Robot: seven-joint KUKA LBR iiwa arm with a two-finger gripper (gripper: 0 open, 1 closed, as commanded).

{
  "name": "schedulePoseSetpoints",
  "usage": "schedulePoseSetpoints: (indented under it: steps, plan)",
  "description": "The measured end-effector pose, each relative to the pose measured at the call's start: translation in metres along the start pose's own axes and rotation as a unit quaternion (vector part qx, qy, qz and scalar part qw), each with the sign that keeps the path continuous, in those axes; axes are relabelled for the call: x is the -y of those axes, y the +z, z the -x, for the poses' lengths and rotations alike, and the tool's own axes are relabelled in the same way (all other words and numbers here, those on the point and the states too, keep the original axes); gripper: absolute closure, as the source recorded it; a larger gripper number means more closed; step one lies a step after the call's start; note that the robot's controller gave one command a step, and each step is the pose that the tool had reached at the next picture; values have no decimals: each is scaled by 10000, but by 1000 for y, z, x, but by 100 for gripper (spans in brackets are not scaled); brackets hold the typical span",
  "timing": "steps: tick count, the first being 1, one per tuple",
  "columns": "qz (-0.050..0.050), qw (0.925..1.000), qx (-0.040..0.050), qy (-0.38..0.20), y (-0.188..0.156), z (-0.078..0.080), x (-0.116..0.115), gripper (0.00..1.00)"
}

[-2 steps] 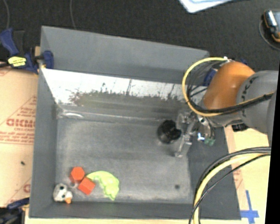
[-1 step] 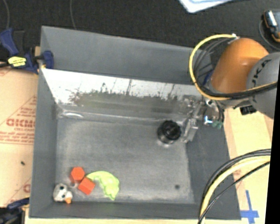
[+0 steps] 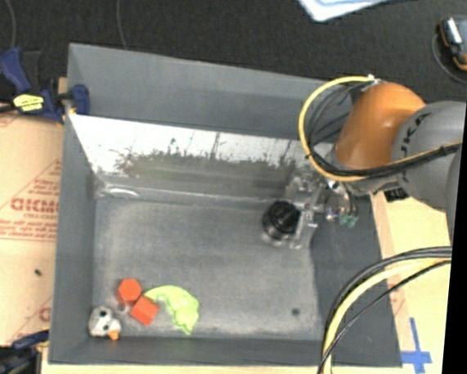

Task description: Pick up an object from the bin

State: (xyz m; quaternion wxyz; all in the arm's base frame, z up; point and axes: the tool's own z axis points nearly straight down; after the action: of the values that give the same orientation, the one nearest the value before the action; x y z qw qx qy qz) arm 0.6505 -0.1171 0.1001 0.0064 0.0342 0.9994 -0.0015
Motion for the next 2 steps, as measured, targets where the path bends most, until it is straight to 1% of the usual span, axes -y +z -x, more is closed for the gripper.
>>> schedulePoseSetpoints:
  steps: [1, 2]
  plan:
    - [9, 9970, -28, 775, 28, 3, 7, 0]
    - [-9, 9975, 18, 704, 29, -2, 1, 100]
